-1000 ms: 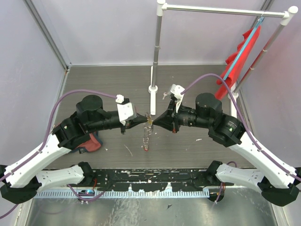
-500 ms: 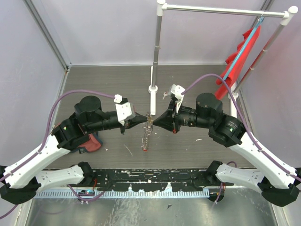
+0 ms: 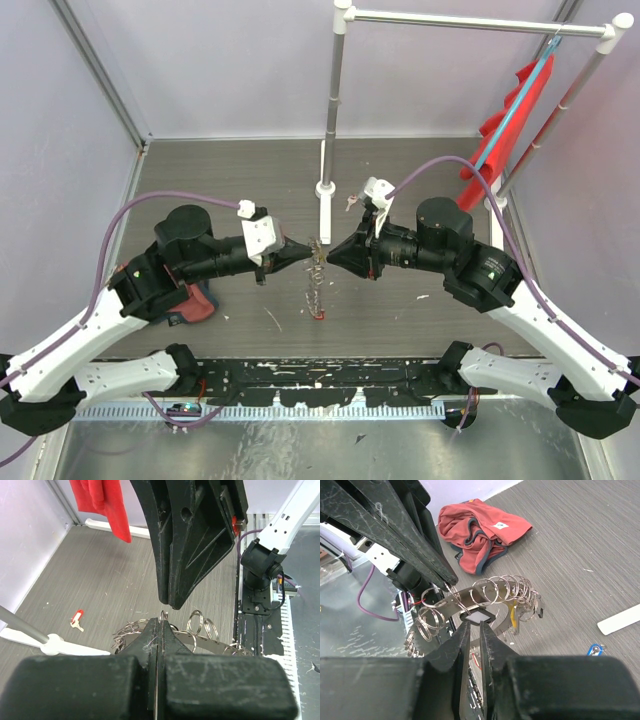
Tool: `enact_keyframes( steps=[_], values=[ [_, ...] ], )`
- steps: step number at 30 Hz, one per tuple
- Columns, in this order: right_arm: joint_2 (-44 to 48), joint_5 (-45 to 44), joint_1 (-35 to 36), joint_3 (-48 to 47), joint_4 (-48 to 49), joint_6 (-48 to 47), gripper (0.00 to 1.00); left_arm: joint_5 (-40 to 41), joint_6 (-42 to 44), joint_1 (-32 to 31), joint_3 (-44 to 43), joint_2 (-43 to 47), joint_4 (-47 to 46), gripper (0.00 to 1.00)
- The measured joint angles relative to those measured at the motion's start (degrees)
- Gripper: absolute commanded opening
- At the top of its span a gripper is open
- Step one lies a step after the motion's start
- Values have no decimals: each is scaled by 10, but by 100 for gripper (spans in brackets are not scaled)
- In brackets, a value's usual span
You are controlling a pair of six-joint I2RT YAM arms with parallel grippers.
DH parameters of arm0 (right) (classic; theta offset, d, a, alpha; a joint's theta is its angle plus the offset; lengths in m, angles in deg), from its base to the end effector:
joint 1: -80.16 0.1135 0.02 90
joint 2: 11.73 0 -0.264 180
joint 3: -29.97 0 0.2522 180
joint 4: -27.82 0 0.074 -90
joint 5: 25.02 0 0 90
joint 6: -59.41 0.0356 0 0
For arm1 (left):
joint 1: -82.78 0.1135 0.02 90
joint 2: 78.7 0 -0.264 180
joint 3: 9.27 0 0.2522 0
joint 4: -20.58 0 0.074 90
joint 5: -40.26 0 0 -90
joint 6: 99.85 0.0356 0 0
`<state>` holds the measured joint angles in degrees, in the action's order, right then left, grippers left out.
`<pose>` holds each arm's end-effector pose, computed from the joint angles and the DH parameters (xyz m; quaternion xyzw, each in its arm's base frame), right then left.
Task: Put the keys on the keyring
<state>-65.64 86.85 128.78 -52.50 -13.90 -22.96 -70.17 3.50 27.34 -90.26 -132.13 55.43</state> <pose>0.1158 0.1515 0.4230 -0.3798 0.6793 0.4187 0.4680 0.0991 -0.1658 0.4286 0.5140 0.5434 -0.3577 0.5591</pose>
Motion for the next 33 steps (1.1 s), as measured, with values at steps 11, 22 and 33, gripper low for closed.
enact_keyframes(
  steps=[11,22,33],
  values=[
    [28,12,0,8,20,-13,32,-7,-31,0,24,21,-37,0],
    [97,55,0,31,129,-51,33,-38,-163,0,100,55,-187,0],
    [75,120,0,31,169,-56,32,-42,-297,0,150,71,-357,0]
  ],
)
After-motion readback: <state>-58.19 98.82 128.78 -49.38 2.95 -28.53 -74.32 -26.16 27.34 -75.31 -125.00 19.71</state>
